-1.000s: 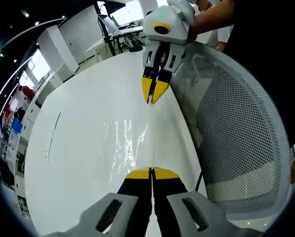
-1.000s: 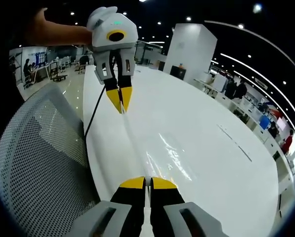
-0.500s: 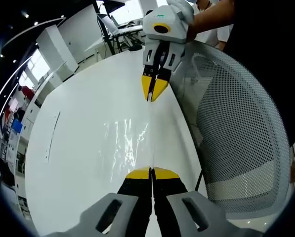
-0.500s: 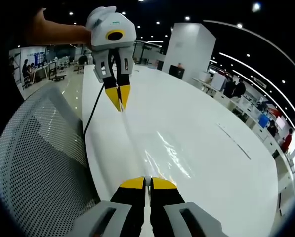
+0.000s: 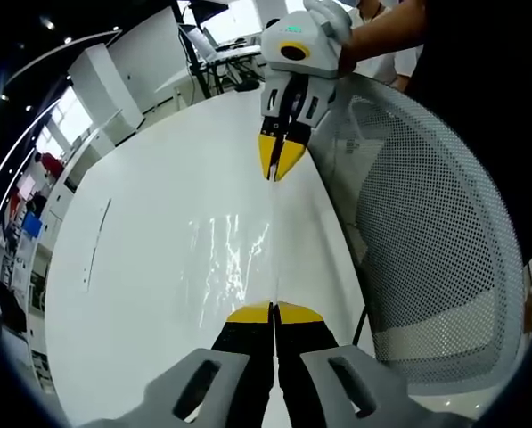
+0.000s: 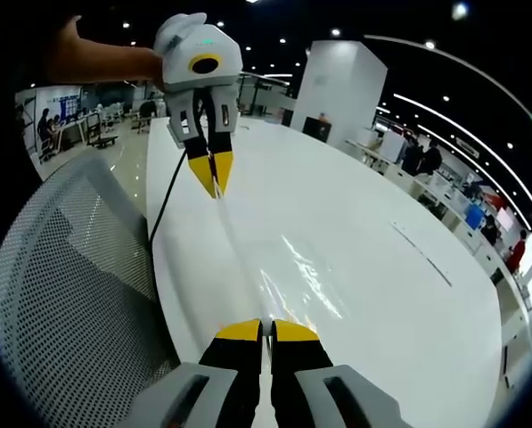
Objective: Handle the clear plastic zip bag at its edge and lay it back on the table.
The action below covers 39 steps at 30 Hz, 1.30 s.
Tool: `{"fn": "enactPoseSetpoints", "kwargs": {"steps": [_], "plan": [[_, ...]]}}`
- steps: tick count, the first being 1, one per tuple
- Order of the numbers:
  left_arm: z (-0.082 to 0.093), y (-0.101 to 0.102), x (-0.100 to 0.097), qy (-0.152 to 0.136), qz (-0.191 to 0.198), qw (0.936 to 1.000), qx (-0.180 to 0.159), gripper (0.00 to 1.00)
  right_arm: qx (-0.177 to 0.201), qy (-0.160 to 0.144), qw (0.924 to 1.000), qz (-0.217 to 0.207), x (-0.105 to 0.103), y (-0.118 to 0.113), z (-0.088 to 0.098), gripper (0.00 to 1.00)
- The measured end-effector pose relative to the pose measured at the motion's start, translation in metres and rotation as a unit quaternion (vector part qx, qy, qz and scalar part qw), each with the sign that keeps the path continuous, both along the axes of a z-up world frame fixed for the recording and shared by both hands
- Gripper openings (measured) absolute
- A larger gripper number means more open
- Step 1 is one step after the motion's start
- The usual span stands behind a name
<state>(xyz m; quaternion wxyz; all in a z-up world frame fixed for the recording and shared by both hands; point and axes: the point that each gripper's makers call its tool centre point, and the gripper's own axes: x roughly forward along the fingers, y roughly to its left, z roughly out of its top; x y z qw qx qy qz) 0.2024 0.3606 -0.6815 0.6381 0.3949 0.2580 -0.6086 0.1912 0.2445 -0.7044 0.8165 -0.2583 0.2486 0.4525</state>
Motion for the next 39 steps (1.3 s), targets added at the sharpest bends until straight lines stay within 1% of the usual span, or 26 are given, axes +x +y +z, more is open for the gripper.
{"fn": "enactPoseSetpoints", "kwargs": {"steps": [20, 25, 26, 29, 39], "plan": [[-0.0001, 0.0033, 0.0022, 0.001, 0.007, 1.0000, -0.004, 0.00, 0.000, 0.001, 1.0000, -0.004, 0.0009, -0.0036, -0.0001, 0.00], [-0.0011, 0.0055, 0.0012, 0.001, 0.009, 1.0000, 0.001, 0.00, -0.004, 0.001, 0.9999, -0.009, 0.0004, -0.0081, -0.0015, 0.00], [-0.0006, 0.0047, 0.0006, 0.002, 0.008, 1.0000, -0.004, 0.00, 0.001, 0.002, 1.0000, -0.007, 0.0002, -0.0077, -0.0011, 0.00], [0.0000, 0.0040, 0.0003, 0.003, 0.010, 0.9999, -0.005, 0.00, -0.002, 0.002, 1.0000, -0.008, 0.0000, -0.0080, -0.0016, 0.00], [0.0005, 0.0035, 0.0009, -0.003, 0.009, 0.9999, -0.005, 0.00, -0.005, 0.006, 0.9999, -0.010, 0.0003, -0.0075, -0.0022, 0.00]]}}
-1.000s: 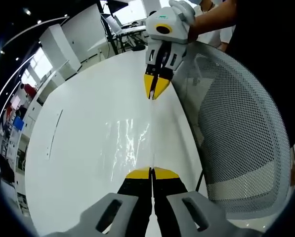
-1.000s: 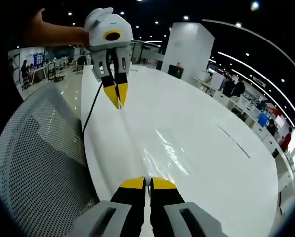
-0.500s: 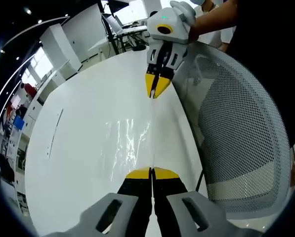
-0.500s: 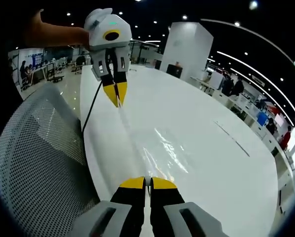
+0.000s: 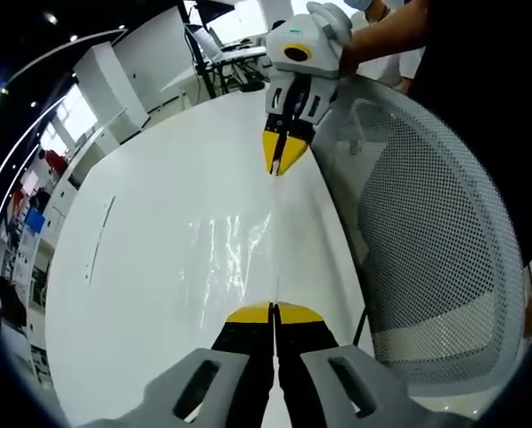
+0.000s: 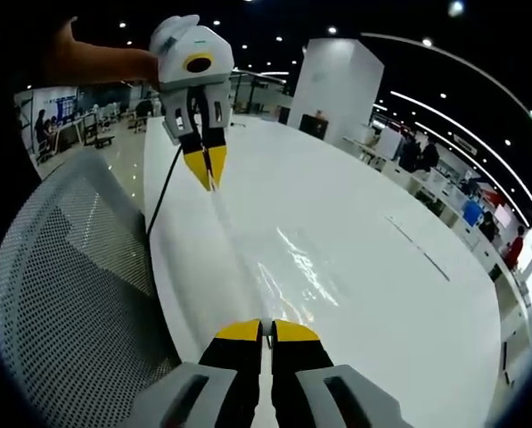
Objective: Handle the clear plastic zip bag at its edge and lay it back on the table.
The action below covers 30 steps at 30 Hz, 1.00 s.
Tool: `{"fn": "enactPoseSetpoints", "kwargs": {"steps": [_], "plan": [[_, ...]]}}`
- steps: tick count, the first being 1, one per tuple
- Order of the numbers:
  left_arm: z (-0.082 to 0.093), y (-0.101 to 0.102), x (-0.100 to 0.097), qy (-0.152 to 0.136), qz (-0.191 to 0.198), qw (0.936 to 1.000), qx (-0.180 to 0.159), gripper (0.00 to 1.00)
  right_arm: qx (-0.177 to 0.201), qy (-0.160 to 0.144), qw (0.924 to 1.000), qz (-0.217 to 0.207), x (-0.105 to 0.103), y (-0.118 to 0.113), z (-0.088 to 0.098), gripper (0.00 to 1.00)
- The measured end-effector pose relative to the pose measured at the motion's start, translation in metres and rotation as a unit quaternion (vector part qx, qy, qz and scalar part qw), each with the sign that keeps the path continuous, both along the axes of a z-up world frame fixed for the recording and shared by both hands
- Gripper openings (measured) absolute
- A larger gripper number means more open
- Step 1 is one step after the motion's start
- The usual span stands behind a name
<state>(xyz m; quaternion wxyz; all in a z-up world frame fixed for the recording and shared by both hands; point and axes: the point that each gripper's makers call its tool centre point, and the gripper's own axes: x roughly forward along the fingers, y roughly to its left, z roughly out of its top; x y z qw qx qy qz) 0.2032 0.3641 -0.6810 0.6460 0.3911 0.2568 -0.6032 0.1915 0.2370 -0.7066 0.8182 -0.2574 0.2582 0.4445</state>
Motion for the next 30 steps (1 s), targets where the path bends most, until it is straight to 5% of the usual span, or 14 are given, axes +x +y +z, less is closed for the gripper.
{"fn": "enactPoseSetpoints", "kwargs": {"steps": [19, 30], "plan": [[0.001, -0.007, -0.004, -0.024, -0.043, 0.9987, -0.016, 0.00, -0.007, 0.027, 0.9996, -0.006, -0.009, -0.010, -0.008, 0.02], [-0.002, -0.004, -0.007, -0.024, -0.044, 0.9987, -0.008, 0.00, 0.040, 0.050, 0.9978, -0.015, -0.006, -0.011, 0.005, 0.13]]}}
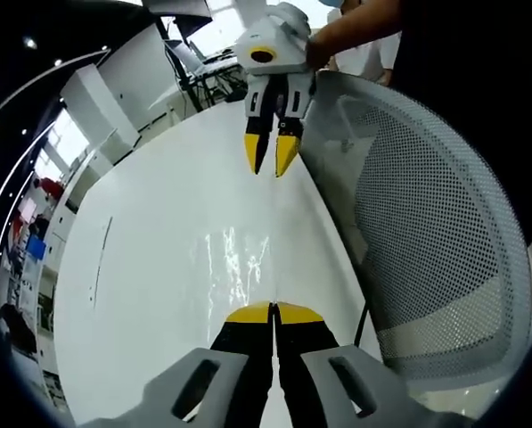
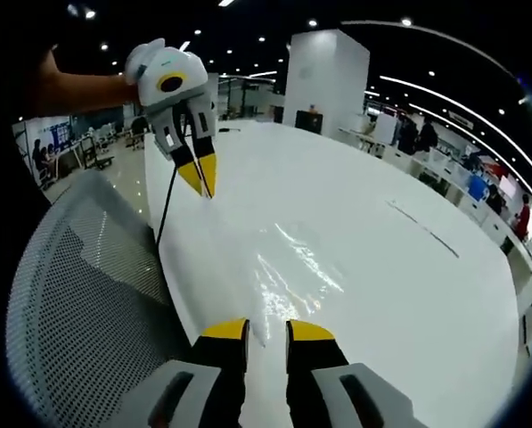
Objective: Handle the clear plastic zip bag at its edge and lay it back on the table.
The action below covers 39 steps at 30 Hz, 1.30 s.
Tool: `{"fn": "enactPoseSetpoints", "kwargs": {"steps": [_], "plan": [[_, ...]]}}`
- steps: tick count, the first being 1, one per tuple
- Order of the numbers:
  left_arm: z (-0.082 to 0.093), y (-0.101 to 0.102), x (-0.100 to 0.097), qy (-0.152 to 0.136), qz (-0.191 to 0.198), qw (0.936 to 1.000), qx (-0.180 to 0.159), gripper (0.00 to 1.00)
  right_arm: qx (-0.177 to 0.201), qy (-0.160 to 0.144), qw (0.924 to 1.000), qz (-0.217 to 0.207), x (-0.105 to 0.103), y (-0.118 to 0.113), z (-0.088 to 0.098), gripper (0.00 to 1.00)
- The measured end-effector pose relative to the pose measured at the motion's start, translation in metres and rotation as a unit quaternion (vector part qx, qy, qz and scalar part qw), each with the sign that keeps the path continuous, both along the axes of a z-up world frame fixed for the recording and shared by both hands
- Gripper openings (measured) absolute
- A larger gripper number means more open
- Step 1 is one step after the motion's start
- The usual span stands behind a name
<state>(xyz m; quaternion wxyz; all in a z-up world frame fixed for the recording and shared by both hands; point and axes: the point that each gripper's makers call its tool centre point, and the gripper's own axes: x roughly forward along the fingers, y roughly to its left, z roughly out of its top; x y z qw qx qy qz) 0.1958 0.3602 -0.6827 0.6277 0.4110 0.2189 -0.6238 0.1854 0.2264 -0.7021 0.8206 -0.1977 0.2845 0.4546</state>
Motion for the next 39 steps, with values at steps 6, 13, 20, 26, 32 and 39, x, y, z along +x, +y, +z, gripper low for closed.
{"fn": "enactPoseSetpoints", "kwargs": {"steps": [6, 13, 20, 26, 32, 39], "plan": [[-0.001, 0.001, -0.002, -0.002, 0.000, 1.0000, 0.003, 0.00, 0.017, -0.006, 0.9998, -0.002, 0.006, 0.005, 0.012, 0.13], [0.000, 0.000, -0.003, -0.002, 0.003, 1.0000, -0.002, 0.00, 0.031, -0.002, 0.9994, 0.016, 0.003, 0.021, 0.011, 0.14], [0.001, -0.002, -0.004, -0.002, 0.003, 1.0000, -0.003, 0.00, 0.041, 0.006, 0.9982, 0.042, -0.007, 0.040, 0.006, 0.16], [0.002, -0.002, -0.003, -0.002, 0.006, 1.0000, -0.004, 0.00, 0.063, 0.004, 0.9966, 0.052, -0.011, 0.051, 0.015, 0.16], [0.005, -0.004, -0.003, -0.005, 0.007, 0.9999, -0.007, 0.00, 0.063, 0.003, 0.9961, 0.061, -0.014, 0.055, 0.016, 0.16], [0.009, -0.009, -0.004, -0.004, 0.007, 0.9999, -0.012, 0.00, 0.054, 0.007, 0.9960, 0.071, -0.019, 0.060, 0.010, 0.15]]}}
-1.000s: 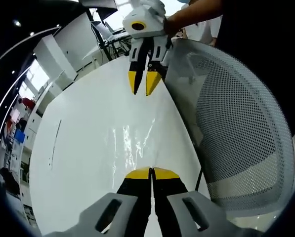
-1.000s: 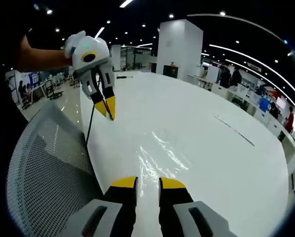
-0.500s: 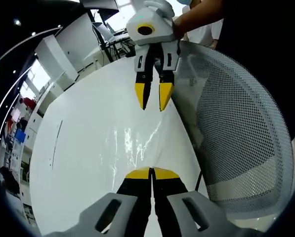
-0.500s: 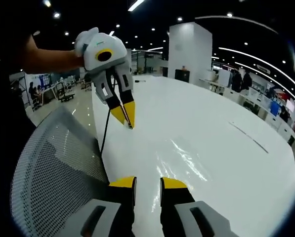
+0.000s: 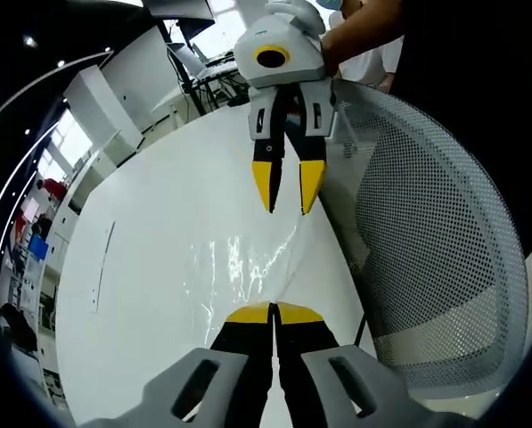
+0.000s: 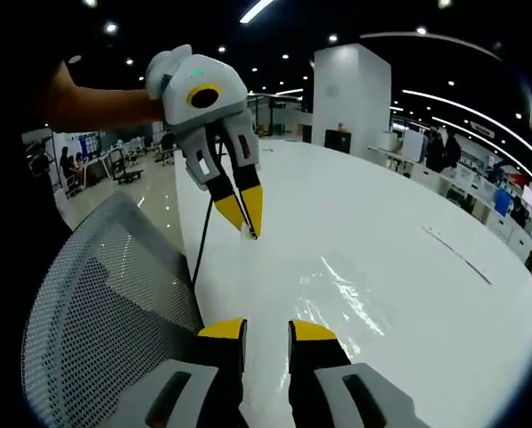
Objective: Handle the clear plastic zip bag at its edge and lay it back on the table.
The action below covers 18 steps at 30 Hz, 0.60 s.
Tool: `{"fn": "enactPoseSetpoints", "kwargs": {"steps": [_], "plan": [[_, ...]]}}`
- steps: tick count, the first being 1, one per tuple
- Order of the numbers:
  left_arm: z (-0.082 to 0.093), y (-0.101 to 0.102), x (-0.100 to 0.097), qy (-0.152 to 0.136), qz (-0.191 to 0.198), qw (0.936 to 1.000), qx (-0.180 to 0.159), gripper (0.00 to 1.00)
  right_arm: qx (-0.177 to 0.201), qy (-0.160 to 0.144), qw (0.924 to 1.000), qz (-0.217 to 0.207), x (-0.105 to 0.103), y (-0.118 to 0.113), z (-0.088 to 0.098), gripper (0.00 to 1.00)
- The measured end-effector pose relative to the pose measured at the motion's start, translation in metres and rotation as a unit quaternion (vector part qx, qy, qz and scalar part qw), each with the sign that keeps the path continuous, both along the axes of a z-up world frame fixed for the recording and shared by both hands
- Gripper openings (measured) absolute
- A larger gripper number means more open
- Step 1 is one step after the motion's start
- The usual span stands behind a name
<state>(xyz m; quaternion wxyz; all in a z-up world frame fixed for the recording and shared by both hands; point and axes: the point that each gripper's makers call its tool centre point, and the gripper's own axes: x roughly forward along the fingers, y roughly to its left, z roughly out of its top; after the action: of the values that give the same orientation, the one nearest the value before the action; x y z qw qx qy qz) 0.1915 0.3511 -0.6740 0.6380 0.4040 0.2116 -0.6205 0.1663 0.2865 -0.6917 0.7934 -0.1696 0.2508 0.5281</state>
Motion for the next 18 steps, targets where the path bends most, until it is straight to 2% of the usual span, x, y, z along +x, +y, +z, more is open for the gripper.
{"fn": "enactPoseSetpoints", "kwargs": {"steps": [6, 11, 15, 18], "plan": [[0.000, -0.002, 0.001, 0.002, 0.006, 1.0000, -0.001, 0.00, -0.006, -0.005, 1.0000, -0.004, -0.001, 0.003, -0.003, 0.13], [0.008, -0.008, 0.000, 0.010, 0.008, 0.9997, -0.022, 0.00, -0.014, -0.010, 0.9997, -0.015, 0.004, 0.001, -0.008, 0.11], [0.010, -0.008, 0.001, 0.009, 0.013, 0.9995, -0.026, 0.00, -0.005, -0.003, 0.9996, -0.026, 0.009, 0.000, -0.008, 0.00], [0.008, -0.005, 0.002, 0.011, 0.019, 0.9994, -0.026, 0.00, -0.003, -0.005, 0.9996, -0.027, 0.011, -0.001, -0.007, 0.00]]}}
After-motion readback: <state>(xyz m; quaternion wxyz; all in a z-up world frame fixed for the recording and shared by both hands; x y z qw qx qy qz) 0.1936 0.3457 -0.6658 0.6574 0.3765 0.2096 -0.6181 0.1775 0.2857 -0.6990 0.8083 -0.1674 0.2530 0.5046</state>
